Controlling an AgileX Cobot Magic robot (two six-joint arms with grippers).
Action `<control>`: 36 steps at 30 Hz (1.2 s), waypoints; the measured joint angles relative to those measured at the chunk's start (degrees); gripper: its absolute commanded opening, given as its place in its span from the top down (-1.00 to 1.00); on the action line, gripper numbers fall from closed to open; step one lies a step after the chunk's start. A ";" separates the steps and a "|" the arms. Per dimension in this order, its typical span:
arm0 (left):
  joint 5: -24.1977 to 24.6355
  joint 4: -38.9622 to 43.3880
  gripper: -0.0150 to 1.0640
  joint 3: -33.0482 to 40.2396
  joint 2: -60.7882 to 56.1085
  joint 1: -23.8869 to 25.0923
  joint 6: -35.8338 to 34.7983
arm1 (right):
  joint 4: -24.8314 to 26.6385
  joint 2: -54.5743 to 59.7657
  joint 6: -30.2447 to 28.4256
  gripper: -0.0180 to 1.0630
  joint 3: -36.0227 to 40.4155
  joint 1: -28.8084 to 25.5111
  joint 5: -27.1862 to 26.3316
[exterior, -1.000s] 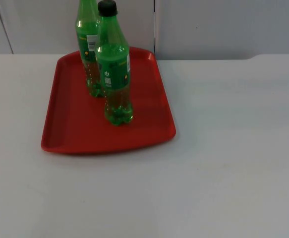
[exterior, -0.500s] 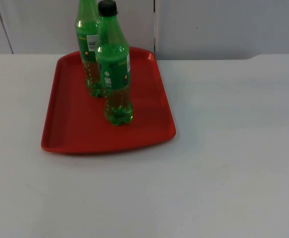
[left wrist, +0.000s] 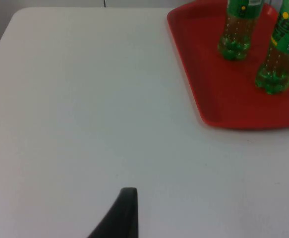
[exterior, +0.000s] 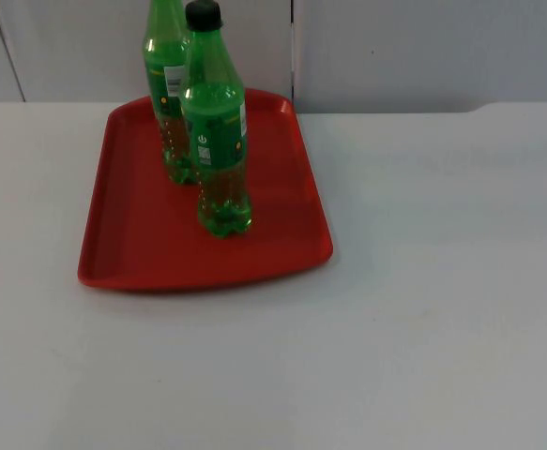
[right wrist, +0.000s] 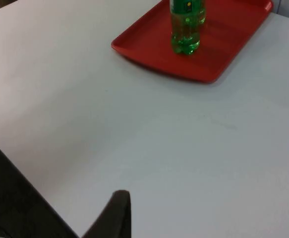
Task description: Place the bottle upright on the tray.
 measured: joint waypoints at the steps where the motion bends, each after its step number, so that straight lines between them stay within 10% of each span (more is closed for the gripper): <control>1: 0.00 0.00 -0.97 0.00 0.00 0.00 0.00 | 0.00 0.00 0.00 -0.98 0.00 -0.51 0.09; 21: 0.00 0.00 -0.97 0.00 0.00 0.00 0.00 | 0.00 0.00 0.11 -0.98 0.00 -24.61 0.09; 36: 0.00 0.00 -0.97 0.00 0.00 0.00 0.00 | 0.00 0.00 0.11 -0.98 0.00 -30.52 0.09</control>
